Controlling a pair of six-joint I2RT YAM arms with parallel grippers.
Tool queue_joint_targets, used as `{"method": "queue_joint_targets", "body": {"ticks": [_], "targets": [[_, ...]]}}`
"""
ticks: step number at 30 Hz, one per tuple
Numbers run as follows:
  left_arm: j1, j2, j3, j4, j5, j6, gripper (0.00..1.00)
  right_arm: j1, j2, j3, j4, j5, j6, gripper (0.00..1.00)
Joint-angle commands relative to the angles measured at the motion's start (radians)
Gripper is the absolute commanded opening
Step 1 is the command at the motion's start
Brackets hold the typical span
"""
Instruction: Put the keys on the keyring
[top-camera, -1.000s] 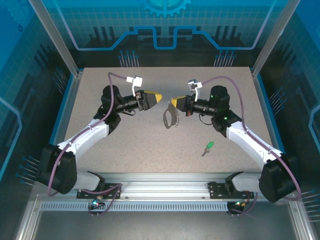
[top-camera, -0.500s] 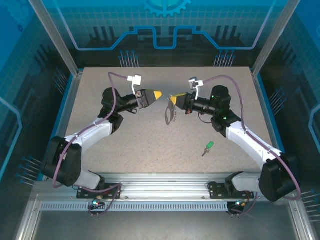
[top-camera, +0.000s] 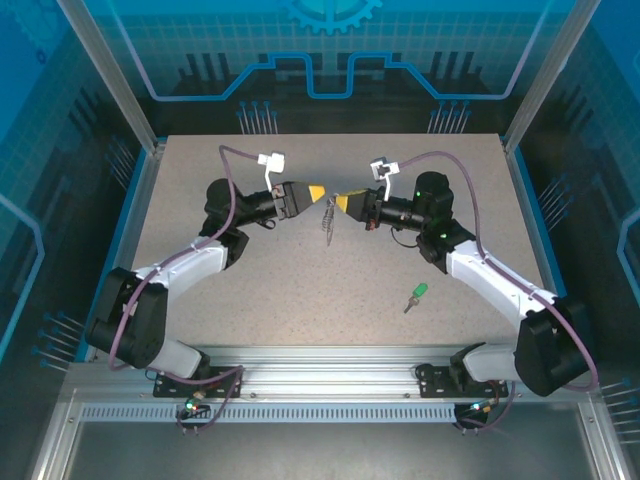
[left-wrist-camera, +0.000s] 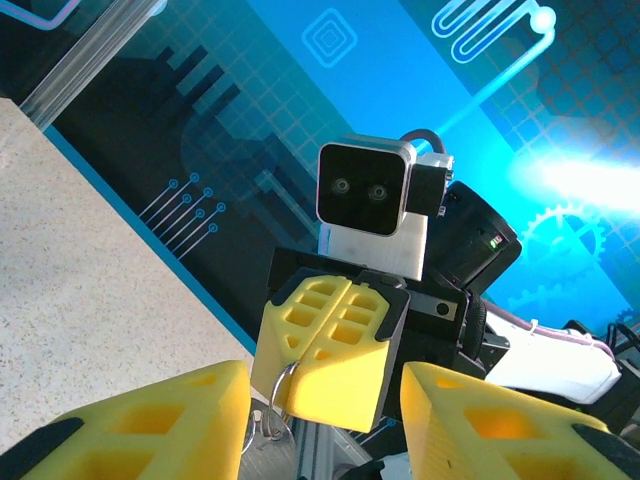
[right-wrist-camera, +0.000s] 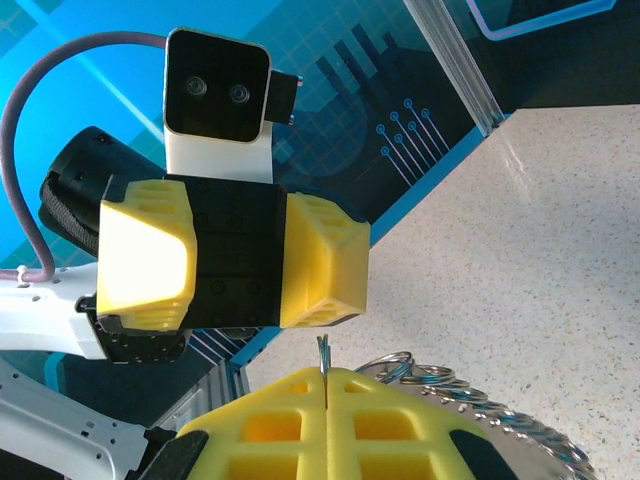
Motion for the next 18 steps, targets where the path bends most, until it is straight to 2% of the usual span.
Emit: {"method": "queue_joint_targets", "body": {"ticks": [1,18], "targets": [[-0.013,0.017,-0.023,0.049,0.031,-0.004,0.44,0.012,0.009,0.036,0.065,-0.004,0.014,0.0],[-0.034,0.038,-0.01,0.027,0.036,0.017,0.37,0.013,0.02,0.041,0.079,-0.013,0.024,0.0]]}}
